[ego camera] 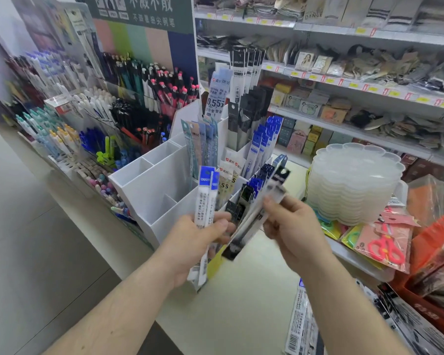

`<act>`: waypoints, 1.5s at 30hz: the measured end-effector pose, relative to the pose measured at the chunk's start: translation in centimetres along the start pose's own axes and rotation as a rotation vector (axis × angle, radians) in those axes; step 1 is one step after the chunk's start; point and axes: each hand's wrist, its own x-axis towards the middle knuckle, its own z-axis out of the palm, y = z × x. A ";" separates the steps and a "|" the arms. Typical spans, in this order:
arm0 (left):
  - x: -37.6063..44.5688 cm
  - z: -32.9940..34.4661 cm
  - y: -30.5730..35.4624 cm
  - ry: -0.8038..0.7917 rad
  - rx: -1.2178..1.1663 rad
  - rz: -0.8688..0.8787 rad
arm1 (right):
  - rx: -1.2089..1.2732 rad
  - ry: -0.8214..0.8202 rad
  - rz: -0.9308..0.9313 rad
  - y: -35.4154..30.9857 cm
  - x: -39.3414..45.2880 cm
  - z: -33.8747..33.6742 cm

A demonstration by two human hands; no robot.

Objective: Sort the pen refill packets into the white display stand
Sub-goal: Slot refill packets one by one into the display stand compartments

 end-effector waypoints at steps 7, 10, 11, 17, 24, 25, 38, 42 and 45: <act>0.2 -1.4 4.5 0.141 -0.113 0.201 | 0.201 0.251 -0.214 -5.3 3.1 0.6; 0.4 -1.5 6.8 0.117 -0.113 0.261 | 0.139 0.265 -0.361 -8.3 4.7 2.2; 0.6 -1.6 7.4 0.104 -0.119 0.272 | 0.120 0.260 -0.407 -9.4 5.3 2.9; 1.5 -2.8 10.6 0.066 -0.231 0.298 | -0.069 0.251 -0.573 -14.4 9.8 6.1; 3.5 -4.4 11.7 0.009 -0.262 0.292 | -0.341 0.293 -0.522 -15.0 15.3 8.5; 3.8 -4.6 11.7 -0.003 -0.262 0.286 | -0.384 0.293 -0.524 -14.9 16.0 8.7; 5.6 -6.0 11.4 -0.066 -0.271 0.255 | -0.698 0.313 -0.598 -16.2 17.6 10.0; 5.6 -5.8 11.4 -0.067 -0.288 0.259 | -0.774 0.284 -0.549 -15.4 17.7 10.4; 5.4 -5.7 11.3 -0.063 -0.287 0.275 | -0.956 0.229 -0.436 -14.6 18.5 10.6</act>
